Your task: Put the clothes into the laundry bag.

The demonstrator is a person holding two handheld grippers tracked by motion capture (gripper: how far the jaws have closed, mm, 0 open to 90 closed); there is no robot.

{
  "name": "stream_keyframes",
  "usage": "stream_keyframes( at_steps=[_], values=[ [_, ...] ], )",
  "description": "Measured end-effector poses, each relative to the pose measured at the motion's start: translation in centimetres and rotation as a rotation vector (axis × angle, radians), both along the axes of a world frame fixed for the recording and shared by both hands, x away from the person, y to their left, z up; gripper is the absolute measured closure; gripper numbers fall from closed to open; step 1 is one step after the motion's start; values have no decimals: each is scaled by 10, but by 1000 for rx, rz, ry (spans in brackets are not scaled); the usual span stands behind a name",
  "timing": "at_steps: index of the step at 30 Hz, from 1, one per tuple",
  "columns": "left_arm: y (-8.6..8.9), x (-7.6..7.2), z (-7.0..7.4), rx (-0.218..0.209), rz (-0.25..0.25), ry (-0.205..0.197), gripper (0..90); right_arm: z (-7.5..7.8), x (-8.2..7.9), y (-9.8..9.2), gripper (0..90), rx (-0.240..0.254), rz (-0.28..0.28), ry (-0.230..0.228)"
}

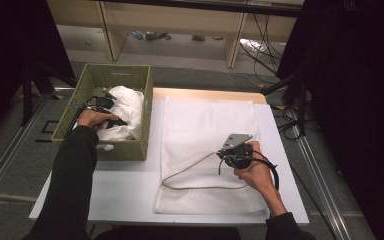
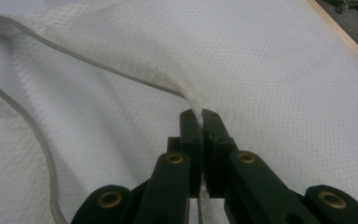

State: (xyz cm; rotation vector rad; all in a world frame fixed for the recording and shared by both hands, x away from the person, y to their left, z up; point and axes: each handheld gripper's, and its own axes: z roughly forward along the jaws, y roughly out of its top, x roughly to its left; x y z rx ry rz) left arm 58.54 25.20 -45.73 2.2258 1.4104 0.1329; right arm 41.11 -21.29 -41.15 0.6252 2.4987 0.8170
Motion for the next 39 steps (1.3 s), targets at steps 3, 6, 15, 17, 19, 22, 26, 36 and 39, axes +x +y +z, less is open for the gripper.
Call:
stream_keyframes(
  at_steps=[3, 6, 15, 17, 19, 22, 26, 36, 39],
  values=[
    [-3, -2, -3, 16, 26, -24, 307, 0, -1, 0, 894, 6, -9, 9],
    [-17, -2, -10, 38, 83, -28, 127, 0, -2, 0, 894, 4, -12, 7],
    [-16, 1, -3, 84, 81, -18, 382, 0, -3, 1, 894, 11, -25, 12],
    [-12, -1, -1, 44, 96, -11, 447, 2, -1, -2, 894, -3, -3, 14],
    [-5, -1, -1, 2, 122, -18, 497, 2, -1, -3, 894, 2, -6, 15],
    [9, -3, -1, -72, 138, -38, 542, 3, -3, -3, 894, 18, -28, 21],
    [14, -5, 6, -123, 155, -50, 578, 4, -1, -6, 894, 12, -14, 15],
    [26, -16, 61, -424, 230, -207, 591, 3, -2, -8, 895, 37, -41, 16],
    [25, -21, 84, -416, 212, -244, 588, 4, -2, -8, 895, 30, -28, 17]
  ],
)
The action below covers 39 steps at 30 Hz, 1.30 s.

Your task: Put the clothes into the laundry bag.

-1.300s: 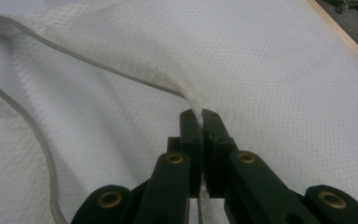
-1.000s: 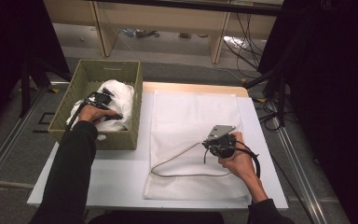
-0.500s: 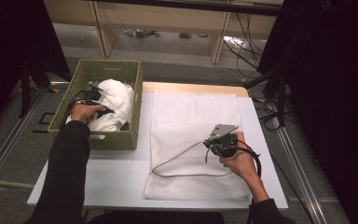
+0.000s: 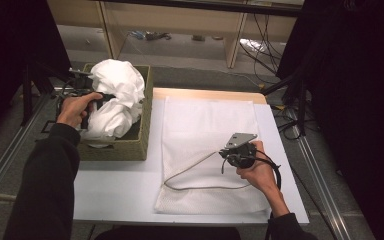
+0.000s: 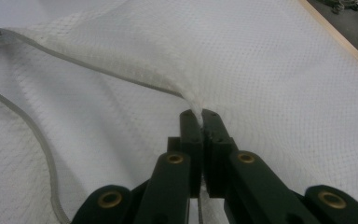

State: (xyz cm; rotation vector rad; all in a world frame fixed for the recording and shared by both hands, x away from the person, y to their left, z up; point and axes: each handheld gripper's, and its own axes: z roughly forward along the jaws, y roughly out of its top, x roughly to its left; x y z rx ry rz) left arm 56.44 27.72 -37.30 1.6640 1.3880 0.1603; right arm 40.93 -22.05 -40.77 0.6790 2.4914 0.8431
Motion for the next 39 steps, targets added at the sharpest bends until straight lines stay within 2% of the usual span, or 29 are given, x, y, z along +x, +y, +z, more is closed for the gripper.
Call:
stream_keyframes(
  at_steps=[3, 7, 11, 12, 15, 18, 19, 21, 22, 23, 25, 27, 30, 31, 32, 34, 35, 36, 37, 39],
  values=[
    [1, -4, 18, -15, -10, -27, 587, -1, -1, 0, 895, 7, -11, 1],
    [4, -12, 44, -27, -30, -58, 586, 1, 2, -1, 895, -1, 5, -11],
    [7, -24, 65, -97, -57, -74, 584, 1, 1, -1, 895, -4, 2, 1],
    [6, -30, 72, -110, -67, -83, 584, 1, 2, -2, 895, -9, 16, -10],
    [3, -40, 84, -118, -96, -104, 583, 2, 3, -2, 895, -10, 15, -14],
    [-2, -57, 98, -134, -148, -126, 582, 2, 3, -2, 895, -8, 17, -16],
    [-4, -61, 101, -138, -161, -133, 581, 2, 1, -2, 895, -1, -5, -5],
    [-11, -75, 109, -148, -198, -146, 580, 2, 2, -3, 895, -4, -7, 1],
    [-14, -80, 111, -156, -203, -151, 578, 2, 2, -3, 895, -2, -9, -3],
    [-17, -86, 114, -153, -224, -157, 578, 2, 4, -3, 895, -8, 12, -17],
    [-24, -99, 120, -162, -265, -166, 577, 2, 5, -4, 895, -1, 7, -32],
    [-31, -114, 126, -187, -305, -169, 577, 3, 4, -4, 895, 1, -18, -13],
    [-41, -134, 135, -235, -362, -184, 576, 4, 5, -4, 896, 3, -19, -8],
    [-44, -139, 137, -241, -373, -184, 576, 3, 6, -4, 896, 13, -19, -19],
    [-51, -149, 142, -240, -399, -185, 576, 3, 6, -4, 896, 5, -22, -9],
    [-58, -161, 145, -241, -435, -194, 575, 5, 8, -6, 896, 14, -32, 2],
    [-64, -168, 146, -263, -450, -191, 575, 5, 10, -7, 896, 10, -11, -8],
    [-66, -173, 147, -255, -457, -197, 575, 5, 10, -7, 896, 24, -39, -11],
    [-71, -179, 147, -264, -475, -195, 575, 5, 11, -9, 896, 14, -23, -16],
    [-81, -192, 144, -286, -514, -194, 574, 6, 12, -11, 896, 20, -34, -13]
  ],
)
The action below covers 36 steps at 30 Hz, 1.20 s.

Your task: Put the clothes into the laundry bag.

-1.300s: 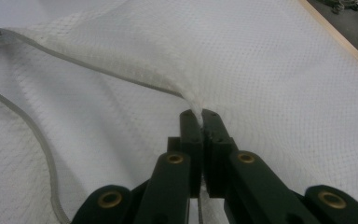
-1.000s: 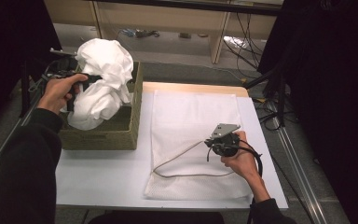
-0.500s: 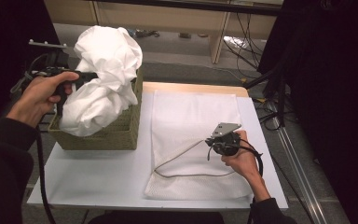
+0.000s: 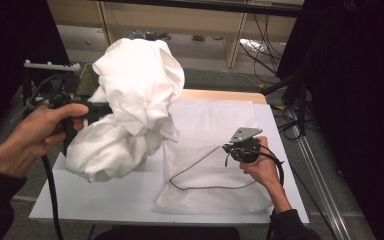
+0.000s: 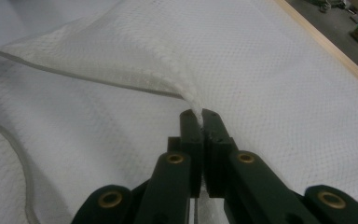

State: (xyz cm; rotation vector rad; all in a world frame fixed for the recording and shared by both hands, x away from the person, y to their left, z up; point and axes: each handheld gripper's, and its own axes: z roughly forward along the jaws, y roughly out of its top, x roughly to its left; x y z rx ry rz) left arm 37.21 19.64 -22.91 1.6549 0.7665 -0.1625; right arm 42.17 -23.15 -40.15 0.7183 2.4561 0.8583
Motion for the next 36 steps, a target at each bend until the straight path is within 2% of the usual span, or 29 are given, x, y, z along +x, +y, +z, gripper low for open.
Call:
stream_keyframes(
  at_steps=[3, 4, 5, 7, 10, 11, 17, 19, 23, 24, 27, 28, 31, 33, 35, 36],
  values=[
    [-12, -15, -8, -7, -52, 9, 571, 0, 1, -2, 896, 14, -19, 8],
    [-17, -19, -13, -7, -65, 15, 570, 0, 3, -2, 896, 9, -6, -1],
    [-24, -25, -19, 0, -85, 15, 570, 0, 4, -3, 896, 3, 9, -11],
    [-35, -33, -30, 14, -123, 22, 569, 1, 4, -3, 896, 4, -12, 12],
    [-49, -41, -47, 32, -171, 22, 568, 0, 6, -2, 896, 8, -6, 11],
    [-55, -43, -55, 30, -190, 34, 567, 1, 6, -2, 896, 6, -9, 4],
    [-82, -42, -92, 104, -253, 43, 560, 6, 7, -5, 896, 31, -24, -3],
    [-95, -41, -106, 111, -275, 65, 557, 8, 7, -6, 896, 36, -19, -11],
    [-120, -39, -130, 101, -332, 92, 549, 13, 6, -7, 897, 80, -39, -21],
    [-127, -38, -137, 96, -341, 107, 549, 14, 6, -8, 897, 83, -24, -27],
    [-149, -34, -163, 136, -384, 152, 546, 22, 4, -9, 897, 108, -25, -60],
    [-153, -32, -170, 156, -391, 167, 544, 26, 2, -10, 897, 115, -33, -55],
    [-165, -23, -192, 181, -388, 222, 539, 33, 0, -12, 898, 130, -19, -74],
    [-168, -15, -204, 194, -366, 269, 536, 38, -3, -12, 898, 138, -21, -76],
    [-167, -7, -207, 219, -323, 278, 534, 41, -4, -12, 898, 124, -9, -94],
    [-166, -5, -205, 233, -300, 267, 530, 42, -6, -10, 898, 121, -11, -82]
  ],
)
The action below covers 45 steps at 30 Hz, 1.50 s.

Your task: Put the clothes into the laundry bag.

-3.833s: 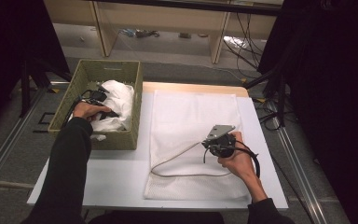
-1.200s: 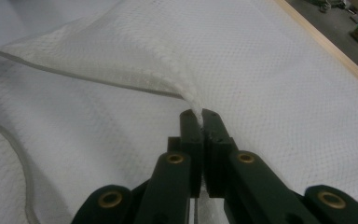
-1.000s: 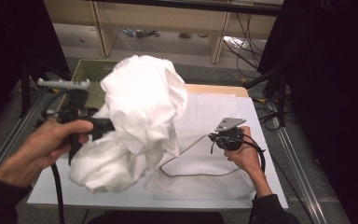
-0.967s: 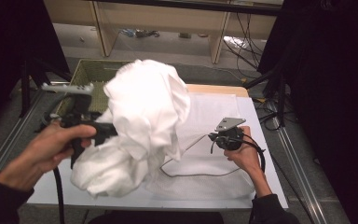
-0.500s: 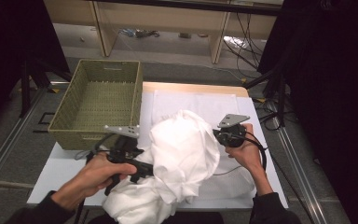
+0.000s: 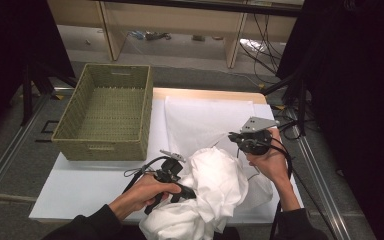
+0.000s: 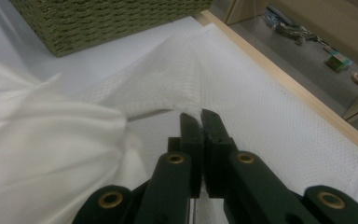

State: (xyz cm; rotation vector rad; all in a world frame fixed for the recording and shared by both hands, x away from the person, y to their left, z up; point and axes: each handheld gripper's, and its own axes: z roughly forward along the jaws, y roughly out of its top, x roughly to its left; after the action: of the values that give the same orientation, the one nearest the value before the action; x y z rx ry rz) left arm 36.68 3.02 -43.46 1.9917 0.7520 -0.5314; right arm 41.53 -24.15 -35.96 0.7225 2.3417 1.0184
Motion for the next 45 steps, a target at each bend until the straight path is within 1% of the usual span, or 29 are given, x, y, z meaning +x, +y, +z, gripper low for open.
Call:
stream_keyframes(
  at_steps=[4, 5, 7, 8, 9, 10, 12, 13, 15, 16, 18, 19, 20, 21, 24, 25, 27, 29, 30, 32, 33, 34, 36, 37, 39, 40, 42, 44, 45],
  values=[
    [13, 5, 20, 18, 74, -76, 518, -2, -2, 6, 899, -31, 20, -15],
    [18, 4, 29, 27, 90, -106, 516, -2, -2, 7, 899, -26, 13, -14],
    [23, 4, 38, 34, 99, -139, 508, -1, -3, 9, 899, -23, 21, -17],
    [23, 4, 42, 28, 87, -144, 493, 0, -3, 10, 899, -18, 27, -9],
    [21, 5, 44, 24, 52, -112, 451, 1, -3, 11, 899, -16, 26, -11],
    [18, 7, 43, 29, 28, -104, 412, 2, -3, 12, 899, -17, 26, -29],
    [1, 7, 34, 80, -23, -122, 407, 4, -5, 14, 899, -9, 18, -9],
    [-15, 7, 23, 129, -55, -145, 412, 4, -5, 14, 899, -13, 23, -16],
    [-36, 11, 5, 196, -109, -140, 446, 7, -5, 14, 900, -15, 32, -38],
    [-47, 14, -5, 198, -123, -119, 459, 8, -7, 15, 900, -12, 26, -31],
    [-59, 18, -13, 202, -119, -96, 475, 11, -10, 16, 900, -12, 37, -38],
    [-60, 21, -12, 196, -99, -95, 480, 12, -11, 16, 900, -15, 45, -44],
    [-58, 24, -10, 190, -86, -127, 499, 13, -13, 15, 900, -22, 46, -48],
    [-55, 24, -7, 173, -59, -111, 528, 14, -15, 15, 900, -24, 51, -43],
    [-35, 30, 9, 139, 19, -113, 564, 15, -19, 12, 900, -42, 51, -47],
    [-26, 32, 16, 118, 60, -132, 570, 16, -20, 10, 900, -44, 45, -47],
    [-14, 36, 26, 105, 113, -161, 572, 16, -20, 9, 900, -43, 51, -45],
    [-11, 44, 31, 113, 147, -166, 567, 16, -21, 12, 900, -33, 54, -41],
    [-14, 47, 29, 118, 161, -167, 559, 17, -21, 14, 900, -36, 62, -46],
    [-28, 59, 11, 154, 195, -156, 543, 18, -21, 18, 900, -47, 65, -47],
    [-35, 66, 0, 183, 210, -129, 533, 18, -21, 19, 900, -45, 63, -44],
    [-40, 73, -13, 177, 228, -93, 517, 17, -21, 19, 900, -51, 63, -39],
    [-48, 82, -27, 143, 274, -43, 487, 14, -22, 19, 900, -61, 62, -31],
    [-49, 83, -25, 159, 276, -44, 461, 11, -21, 17, 900, -70, 62, -21],
    [-48, 82, -18, 140, 298, -83, 408, 7, -21, 14, 900, -72, 47, -1],
    [-45, 81, -14, 159, 295, -93, 364, 5, -20, 12, 900, -77, 53, -9],
    [-38, 78, -2, 138, 305, -107, 296, 4, -21, 11, 900, -74, 46, -2],
    [-30, 73, 11, 77, 321, -84, 252, 4, -21, 12, 900, -70, 49, -2],
    [-23, 70, 20, 65, 294, -71, 196, 5, -21, 12, 900, -72, 39, -1]
  ],
)
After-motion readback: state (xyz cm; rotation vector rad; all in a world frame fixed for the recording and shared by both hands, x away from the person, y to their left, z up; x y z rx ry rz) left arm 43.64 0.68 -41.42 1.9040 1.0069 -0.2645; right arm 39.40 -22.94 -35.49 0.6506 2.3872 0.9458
